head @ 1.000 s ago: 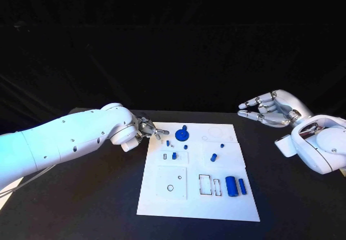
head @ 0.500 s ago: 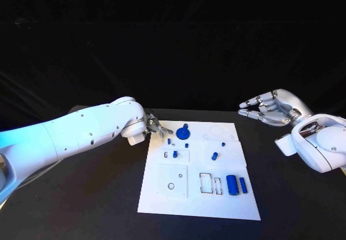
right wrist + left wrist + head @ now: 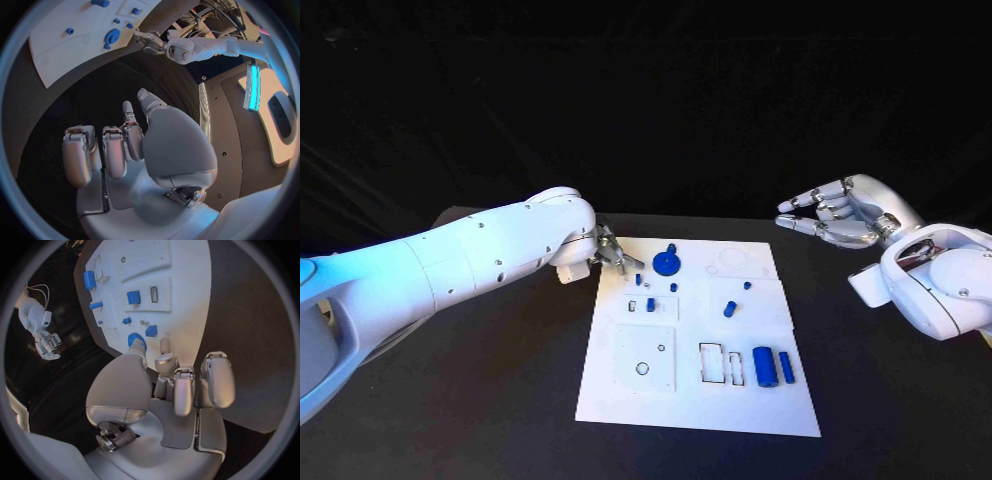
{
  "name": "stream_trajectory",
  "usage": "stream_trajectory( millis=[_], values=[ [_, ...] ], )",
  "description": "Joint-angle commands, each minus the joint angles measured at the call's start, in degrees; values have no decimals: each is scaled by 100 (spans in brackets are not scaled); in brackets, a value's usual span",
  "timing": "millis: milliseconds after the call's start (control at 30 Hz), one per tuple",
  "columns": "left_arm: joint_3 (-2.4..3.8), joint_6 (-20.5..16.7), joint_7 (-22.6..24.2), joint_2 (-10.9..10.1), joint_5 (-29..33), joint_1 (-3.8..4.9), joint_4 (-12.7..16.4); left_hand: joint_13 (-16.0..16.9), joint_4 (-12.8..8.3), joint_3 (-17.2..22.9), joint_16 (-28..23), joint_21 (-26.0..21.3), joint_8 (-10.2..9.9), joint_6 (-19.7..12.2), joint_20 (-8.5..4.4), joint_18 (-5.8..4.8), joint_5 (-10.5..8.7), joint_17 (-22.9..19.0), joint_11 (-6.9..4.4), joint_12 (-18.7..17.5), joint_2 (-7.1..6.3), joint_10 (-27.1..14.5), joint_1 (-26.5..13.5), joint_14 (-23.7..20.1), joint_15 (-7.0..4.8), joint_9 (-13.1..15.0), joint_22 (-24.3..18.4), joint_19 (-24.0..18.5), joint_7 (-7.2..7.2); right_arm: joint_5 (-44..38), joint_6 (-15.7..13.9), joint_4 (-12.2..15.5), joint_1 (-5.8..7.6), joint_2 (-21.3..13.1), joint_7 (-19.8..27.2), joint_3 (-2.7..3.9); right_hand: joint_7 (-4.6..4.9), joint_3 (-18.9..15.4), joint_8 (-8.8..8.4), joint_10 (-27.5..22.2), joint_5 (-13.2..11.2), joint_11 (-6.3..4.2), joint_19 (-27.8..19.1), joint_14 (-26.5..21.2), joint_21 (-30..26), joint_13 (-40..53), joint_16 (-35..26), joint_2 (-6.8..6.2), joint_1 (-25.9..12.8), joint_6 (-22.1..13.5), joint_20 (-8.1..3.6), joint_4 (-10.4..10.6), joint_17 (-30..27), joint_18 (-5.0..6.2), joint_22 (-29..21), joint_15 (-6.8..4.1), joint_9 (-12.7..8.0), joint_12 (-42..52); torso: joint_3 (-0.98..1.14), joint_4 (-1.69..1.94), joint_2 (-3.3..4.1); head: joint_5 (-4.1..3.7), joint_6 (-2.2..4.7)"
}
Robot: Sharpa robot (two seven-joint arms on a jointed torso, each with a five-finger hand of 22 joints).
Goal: Assemble the parts on the task board
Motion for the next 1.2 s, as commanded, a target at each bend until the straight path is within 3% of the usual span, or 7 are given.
stream_trajectory(
  millis=[33, 400, 1200],
  values=[
    [6, 366, -51, 73, -98, 5, -67, 5, -11, -36, 18, 13, 37, -28, -26, -40, 15, 1508, -8, 28, 50, 38, 19, 594, -39, 5, 1033, 329, -12, -45, 27, -3, -4, 15, 7, 0, -8, -41, -21, 34, 20, -12, 387, 549, -32, 896, -36, 51, 14, -34, -29, -7, 1271, 55, 1190, -17, 6, -31, -3, 15, 5, -13, -17],
    [9, 398, -29, 225, -57, 3, -208, 68, 0, -105, 18, 61, 80, -50, -27, -49, -15, 1508, -10, 67, 75, 54, -12, 594, -39, 66, 1056, 336, -15, -49, 38, -40, -5, 45, 8, 0, -8, -41, -21, 34, 20, -12, 387, 549, -32, 896, -36, 51, 14, -34, -29, -7, 1271, 55, 1190, -17, 6, -31, -7, 42, 7, -37, -17],
    [12, 397, 28, 440, 4, -3, -368, 145, -37, -74, 18, 110, 208, -130, -31, -56, 166, 1508, -20, 95, 203, 56, 330, 594, -46, 273, 1092, 336, -27, -50, 68, -110, -34, 143, 1, 0, -2, -57, -27, 27, 24, -7, 382, 547, -39, 889, -42, 59, 22, -48, -27, -8, 1264, 58, 1182, -14, 6, -45, -6, 75, 27, -63, -15]
  ],
)
